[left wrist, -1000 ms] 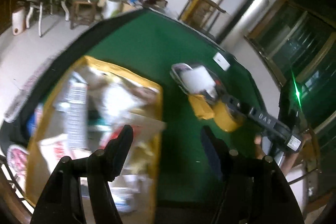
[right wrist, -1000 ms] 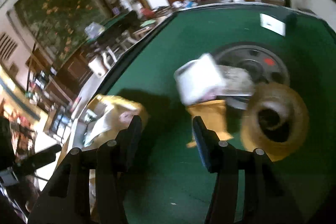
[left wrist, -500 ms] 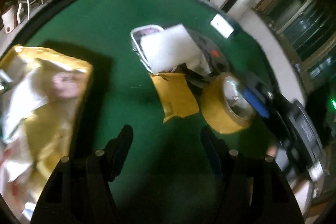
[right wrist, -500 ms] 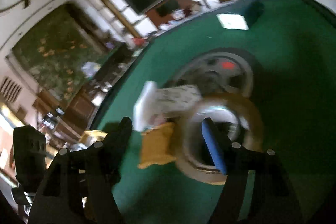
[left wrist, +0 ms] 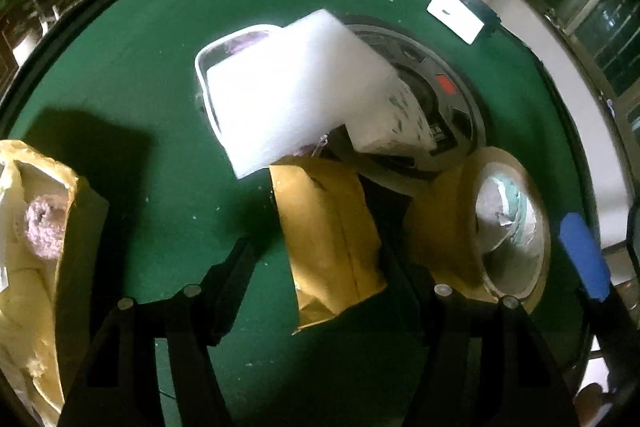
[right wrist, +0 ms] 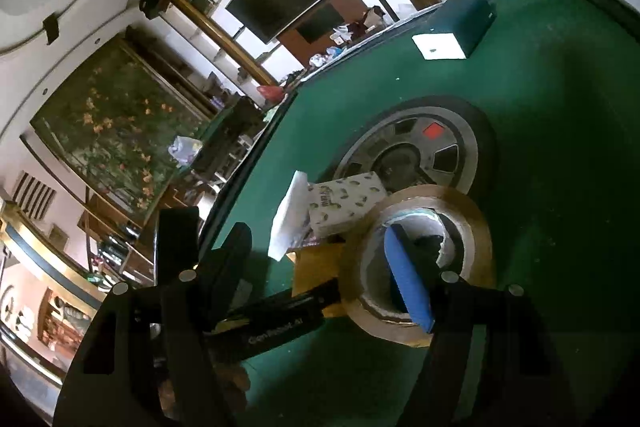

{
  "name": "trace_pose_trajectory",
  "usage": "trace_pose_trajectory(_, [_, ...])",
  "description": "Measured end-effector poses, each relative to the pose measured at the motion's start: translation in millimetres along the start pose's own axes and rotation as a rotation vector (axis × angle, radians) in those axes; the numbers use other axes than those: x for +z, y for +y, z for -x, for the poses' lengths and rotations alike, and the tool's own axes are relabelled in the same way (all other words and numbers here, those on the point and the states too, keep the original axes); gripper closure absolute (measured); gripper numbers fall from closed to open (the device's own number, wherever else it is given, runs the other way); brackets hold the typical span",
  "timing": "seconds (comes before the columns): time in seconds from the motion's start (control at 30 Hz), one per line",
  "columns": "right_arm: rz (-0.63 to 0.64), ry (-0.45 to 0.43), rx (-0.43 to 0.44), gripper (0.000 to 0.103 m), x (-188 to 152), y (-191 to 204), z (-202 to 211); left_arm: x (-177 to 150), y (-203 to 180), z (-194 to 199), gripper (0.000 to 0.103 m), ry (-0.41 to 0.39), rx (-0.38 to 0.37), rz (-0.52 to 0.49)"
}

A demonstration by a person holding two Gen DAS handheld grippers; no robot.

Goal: Organize soft objects
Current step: 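Grasp the white foam block with the right tool while the left grasps the brown kraft envelope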

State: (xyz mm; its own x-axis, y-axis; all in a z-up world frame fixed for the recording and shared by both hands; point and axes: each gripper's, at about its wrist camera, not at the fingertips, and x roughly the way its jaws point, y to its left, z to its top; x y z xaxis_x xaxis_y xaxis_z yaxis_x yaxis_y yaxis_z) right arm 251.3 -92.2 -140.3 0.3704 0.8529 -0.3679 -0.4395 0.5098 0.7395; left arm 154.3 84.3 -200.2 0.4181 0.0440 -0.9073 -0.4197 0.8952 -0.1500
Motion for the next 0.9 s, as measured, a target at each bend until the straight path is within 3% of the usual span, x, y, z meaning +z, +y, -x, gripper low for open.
trace_pose_trajectory(0.03, [-0.003, 0.004, 0.0, 0.033, -0.5, -0.7, -0.9, -1.0, -0.7, 1.2, 0.06, -0.009, 0.005, -0.008])
trace_pose_trajectory(0.2, [0.002, 0.021, -0.001, 0.033, -2.2, -1.8, -6.1, -10.4, 7.9, 13.1, 0.066, -0.012, -0.053, -0.019])
trace_pose_trajectory(0.53, [0.143, 0.1, 0.006, 0.033, -19.3, 26.4, -31.2, -69.3, 62.1, 70.4, 0.066, -0.023, -0.198, 0.042])
trace_pose_trajectory(0.73, [0.299, 0.175, -0.099, 0.033, -14.5, 80.1, -72.1, -105.0, 100.9, 117.4, 0.066, -0.084, -0.328, 0.09])
trace_pose_trajectory(0.9, [0.412, 0.26, -0.233, 0.033, 1.8, 114.5, -130.1, -108.5, 121.0, 143.8, 0.066, -0.149, -0.386, 0.116])
